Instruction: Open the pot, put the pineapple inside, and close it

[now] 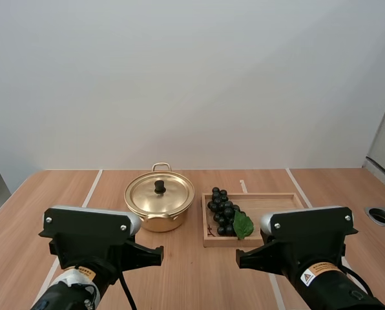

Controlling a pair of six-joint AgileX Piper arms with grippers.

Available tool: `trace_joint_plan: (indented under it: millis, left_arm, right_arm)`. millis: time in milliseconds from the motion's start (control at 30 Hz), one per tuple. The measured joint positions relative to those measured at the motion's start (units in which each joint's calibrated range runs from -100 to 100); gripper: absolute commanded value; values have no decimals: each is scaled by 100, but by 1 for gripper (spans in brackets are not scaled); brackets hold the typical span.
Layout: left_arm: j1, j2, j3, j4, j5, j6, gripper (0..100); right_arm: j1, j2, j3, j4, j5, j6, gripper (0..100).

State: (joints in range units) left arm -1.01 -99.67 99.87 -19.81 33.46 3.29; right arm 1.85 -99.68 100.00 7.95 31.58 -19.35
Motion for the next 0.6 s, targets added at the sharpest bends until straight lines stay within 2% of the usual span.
trace_joint_plan:
  millis: [233, 367, 500, 600]
  left_arm:
    - [7, 0, 0, -549, 596, 0, 41]
    - [-55, 0, 0, -730, 697, 0, 41]
    - [-179, 0, 0, -742, 697, 0, 41]
    - [-192, 0, 0, -753, 697, 0, 41]
  right_arm:
    - [-151, 0, 0, 224, 88, 10, 30]
    - [-158, 0, 0, 236, 88, 10, 30]
    - [-182, 0, 0, 245, 88, 10, 30]
    - [-182, 0, 0, 245, 88, 10, 30]
